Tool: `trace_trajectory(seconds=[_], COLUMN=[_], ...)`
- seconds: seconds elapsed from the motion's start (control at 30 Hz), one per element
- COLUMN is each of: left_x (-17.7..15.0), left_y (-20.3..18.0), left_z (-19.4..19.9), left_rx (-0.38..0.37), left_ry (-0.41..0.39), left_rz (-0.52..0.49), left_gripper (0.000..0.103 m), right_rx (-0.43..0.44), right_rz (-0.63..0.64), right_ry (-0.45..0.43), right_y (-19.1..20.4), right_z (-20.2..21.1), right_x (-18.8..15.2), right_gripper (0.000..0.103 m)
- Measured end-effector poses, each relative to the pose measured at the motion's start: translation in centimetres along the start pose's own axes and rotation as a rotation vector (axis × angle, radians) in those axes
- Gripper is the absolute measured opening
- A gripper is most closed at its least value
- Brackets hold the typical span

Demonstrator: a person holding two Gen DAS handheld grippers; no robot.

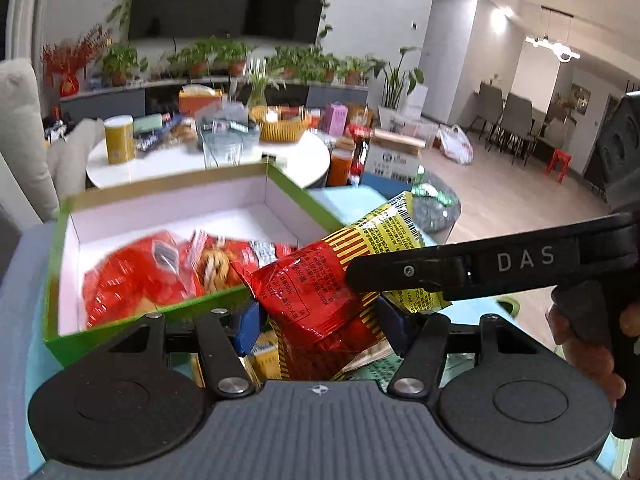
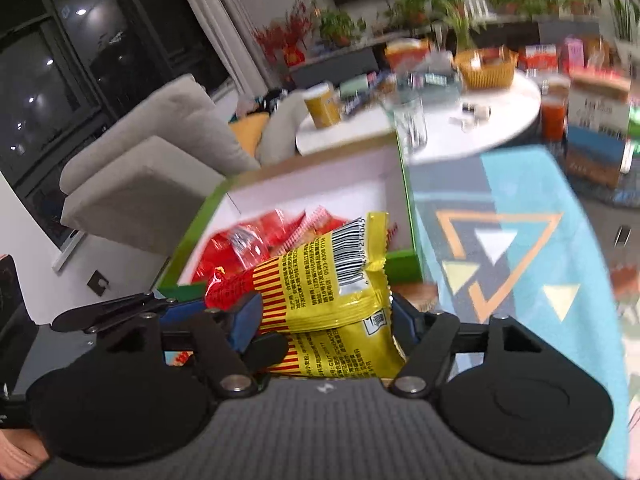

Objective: Organize snacks
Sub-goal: 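Lift the striped bag with the right tool and carry it over the box, then open the right tool to drop the striped bag into the box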

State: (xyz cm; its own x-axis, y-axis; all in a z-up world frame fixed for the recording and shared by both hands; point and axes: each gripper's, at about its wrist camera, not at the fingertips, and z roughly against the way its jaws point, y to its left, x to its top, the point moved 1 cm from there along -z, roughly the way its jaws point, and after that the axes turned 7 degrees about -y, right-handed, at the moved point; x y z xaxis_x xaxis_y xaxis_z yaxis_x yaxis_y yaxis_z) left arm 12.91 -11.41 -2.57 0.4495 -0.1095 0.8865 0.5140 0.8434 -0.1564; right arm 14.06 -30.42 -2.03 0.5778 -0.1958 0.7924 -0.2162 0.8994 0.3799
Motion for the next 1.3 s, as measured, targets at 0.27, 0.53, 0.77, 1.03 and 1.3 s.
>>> trace_trajectory(seconds=[0.27,0.53,0.77,1.03,1.3], left_x=[2.3,5.8,7.9,8.4,7.0], left_y=[0.4,2.1,3.9,7.2,11.0], left_z=[3.9,5.5,4.2,1.7,-0.8], left_rx=[0.025,0.074,0.123,0.168,0.215], left_ry=[-0.096,-0.176,-0.209,-0.194,-0.142], left_rz=[-0.025,-0.056,-0.075,-0.075,-0.05], left_gripper=[0.058,0.058,0.058,0.058,0.058], right_rx=[0.016,0.057,0.085,0.121,0.147], right_rz=[0.028,0.02,-0.003,-0.067,-0.104], right_ry=[-0.094,-0.157,-0.187,-0.169,-0.113], right_y=[3.3,5.5,5.8,5.6,5.8], right_z=[2.2,2.0,-0.4,-4.4,-9.1], right_x=[1.5,4.5,6.6,7.2,6.4], right_gripper=[0.065,0.065,0.065,0.065,0.065])
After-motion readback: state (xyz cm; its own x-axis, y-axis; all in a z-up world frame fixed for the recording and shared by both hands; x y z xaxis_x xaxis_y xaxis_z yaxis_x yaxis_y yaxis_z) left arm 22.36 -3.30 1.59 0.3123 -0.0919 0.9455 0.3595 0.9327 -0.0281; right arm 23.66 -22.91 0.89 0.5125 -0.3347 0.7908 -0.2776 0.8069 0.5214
